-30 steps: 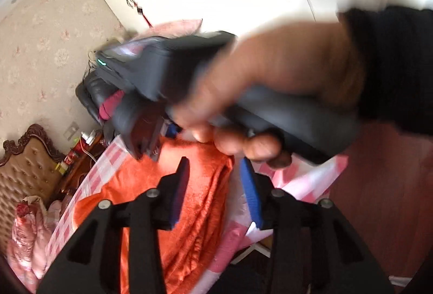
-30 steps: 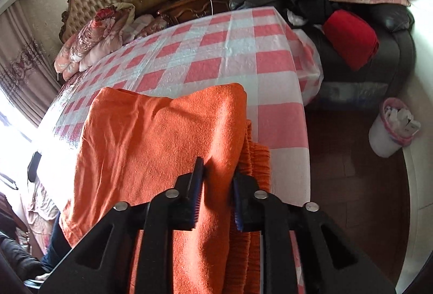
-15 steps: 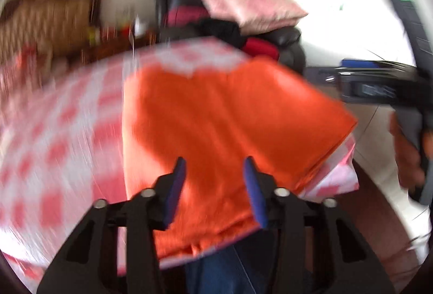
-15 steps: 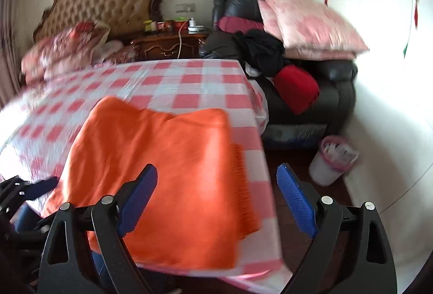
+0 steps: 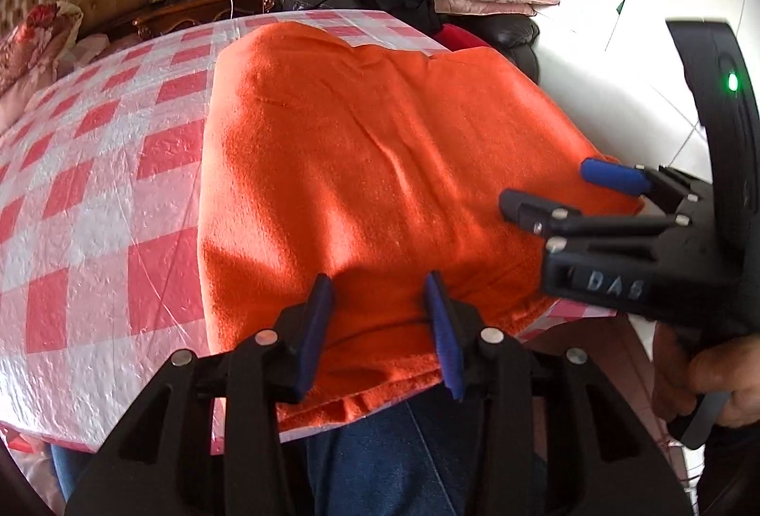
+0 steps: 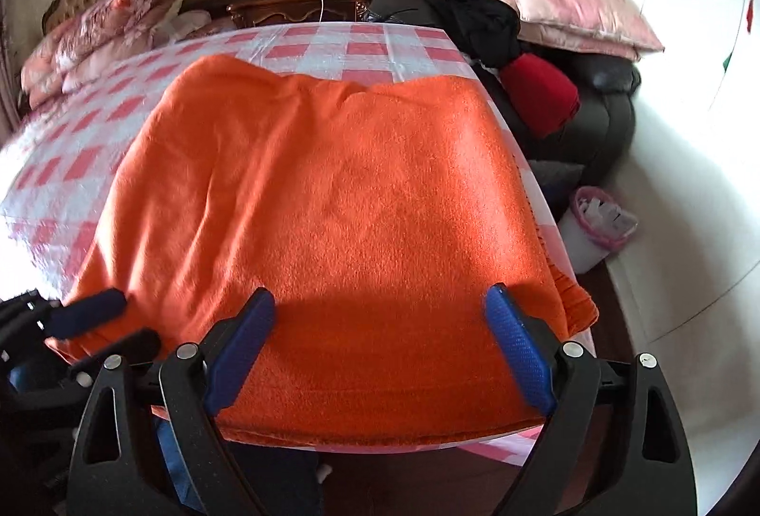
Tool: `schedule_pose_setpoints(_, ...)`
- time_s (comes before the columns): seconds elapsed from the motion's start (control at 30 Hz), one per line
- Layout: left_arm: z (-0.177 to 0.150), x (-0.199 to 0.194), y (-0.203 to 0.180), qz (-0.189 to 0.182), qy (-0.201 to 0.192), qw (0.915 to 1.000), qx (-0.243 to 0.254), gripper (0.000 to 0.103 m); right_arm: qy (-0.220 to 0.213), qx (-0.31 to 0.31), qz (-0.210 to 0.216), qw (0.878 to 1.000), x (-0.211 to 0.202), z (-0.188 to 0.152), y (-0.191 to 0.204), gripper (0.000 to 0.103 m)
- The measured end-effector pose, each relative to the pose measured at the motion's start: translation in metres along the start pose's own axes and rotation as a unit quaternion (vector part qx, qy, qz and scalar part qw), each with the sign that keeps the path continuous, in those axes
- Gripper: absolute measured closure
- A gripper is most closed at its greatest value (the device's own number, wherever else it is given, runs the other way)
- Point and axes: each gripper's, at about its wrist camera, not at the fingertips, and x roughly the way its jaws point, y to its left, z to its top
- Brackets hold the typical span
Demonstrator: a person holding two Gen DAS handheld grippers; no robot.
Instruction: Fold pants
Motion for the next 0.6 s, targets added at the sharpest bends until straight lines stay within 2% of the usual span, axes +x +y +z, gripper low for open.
schedule_pose_setpoints(0.27, 0.001, 0.000, -0.002, 0.001, 0.002, 1.0000, 0.005, 0.061, 0.002, 0.002, -0.005, 1.000, 0.005, -0.004, 0.001, 0.015)
schedule_pose_setpoints(0.33, 0.003, -0.003, -0.003, 0.012, 0.005, 0.9999, 0.003, 0.060, 0.000, 0.001, -0.005, 1.000, 0.006, -0.005, 0.000, 0.015)
schedule_pose_setpoints(0.4, 0.007, -0.014, -0.010, 0.043, -0.017, 0.9987, 0.020, 0.063, -0.002, 0.001, -0.004, 1.000, 0.006, -0.005, 0.000, 0.015)
schedule_pose_setpoints(0.47, 0.018, -0.023, -0.012, 0.052, -0.041, 0.9974, 0.028, 0.063, -0.004, 0.002, -0.002, 1.000, 0.006, -0.007, -0.001, 0.014)
schedule_pose_setpoints(0.5, 0.023, -0.024, -0.011, 0.048, -0.044, 0.9976, 0.023, 0.066, -0.004, 0.002, -0.002, 1.000, 0.007, -0.007, -0.001, 0.014)
schedule_pose_setpoints(0.53, 0.030, -0.023, -0.009, 0.044, -0.043, 0.9979, 0.021, 0.077, -0.004, 0.002, -0.002, 1.000, 0.007, -0.006, -0.001, 0.014)
schedule_pose_setpoints(0.6, 0.043, -0.018, -0.009, 0.045, -0.048, 0.9973, 0.032, 0.086, -0.004, 0.002, -0.002, 1.000, 0.007, -0.005, -0.001, 0.014)
